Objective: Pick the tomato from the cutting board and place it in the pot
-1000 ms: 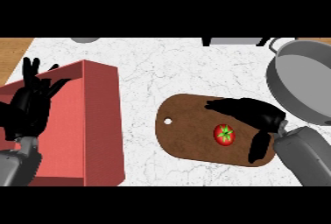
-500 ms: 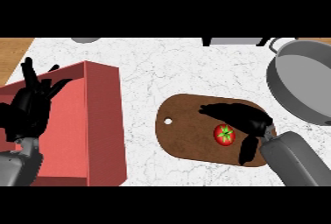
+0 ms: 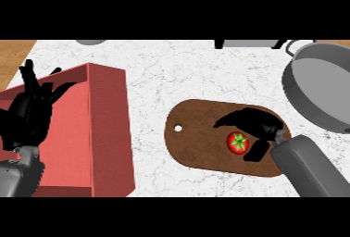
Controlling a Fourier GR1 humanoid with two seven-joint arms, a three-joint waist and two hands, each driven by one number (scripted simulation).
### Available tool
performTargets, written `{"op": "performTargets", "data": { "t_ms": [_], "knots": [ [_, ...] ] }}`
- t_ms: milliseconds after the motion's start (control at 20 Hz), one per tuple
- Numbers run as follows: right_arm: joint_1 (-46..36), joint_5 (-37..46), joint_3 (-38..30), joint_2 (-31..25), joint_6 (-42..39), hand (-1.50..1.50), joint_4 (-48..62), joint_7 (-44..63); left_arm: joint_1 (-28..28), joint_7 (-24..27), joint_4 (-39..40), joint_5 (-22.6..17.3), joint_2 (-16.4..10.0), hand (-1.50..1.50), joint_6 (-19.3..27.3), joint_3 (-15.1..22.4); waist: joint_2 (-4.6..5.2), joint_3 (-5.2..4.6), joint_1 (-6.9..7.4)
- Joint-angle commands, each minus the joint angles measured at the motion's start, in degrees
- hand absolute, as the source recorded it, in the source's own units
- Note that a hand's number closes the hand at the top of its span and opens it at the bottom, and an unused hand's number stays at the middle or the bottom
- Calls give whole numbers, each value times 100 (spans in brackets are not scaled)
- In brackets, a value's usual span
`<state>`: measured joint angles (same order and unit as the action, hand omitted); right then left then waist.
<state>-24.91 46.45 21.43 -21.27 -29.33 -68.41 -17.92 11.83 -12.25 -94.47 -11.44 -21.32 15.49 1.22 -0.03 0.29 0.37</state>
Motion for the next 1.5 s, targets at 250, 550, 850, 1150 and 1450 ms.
{"op": "performTargets", "data": {
  "t_ms": [250, 550, 850, 1150, 1450],
  "knots": [
    [83, 700, 176, 217, 504, 150, 247, -695, -24, -338, -225, 308, 398, 0, 180, 28, 2, -28, -16],
    [248, 933, 10, 228, 520, 150, 127, -1003, -100, -143, -43, 253, 331, 0, -302, -270, -2, -29, -26],
    [2210, 780, -191, 53, 690, 150, -1737, 392, -211, 76, 155, -19, 199, 0, -339, -617, -71, -41, -317],
    [3283, 452, -570, 19, 589, 150, -3765, 1003, -95, -264, -118, 263, 383, 0, -144, -310, -39, -33, -192],
    [3314, -525, -1885, 448, 1101, 150, -4957, 1223, -37, -53, 211, 241, 318, 0, -208, -462, -30, -36, -296]
  ]
}}
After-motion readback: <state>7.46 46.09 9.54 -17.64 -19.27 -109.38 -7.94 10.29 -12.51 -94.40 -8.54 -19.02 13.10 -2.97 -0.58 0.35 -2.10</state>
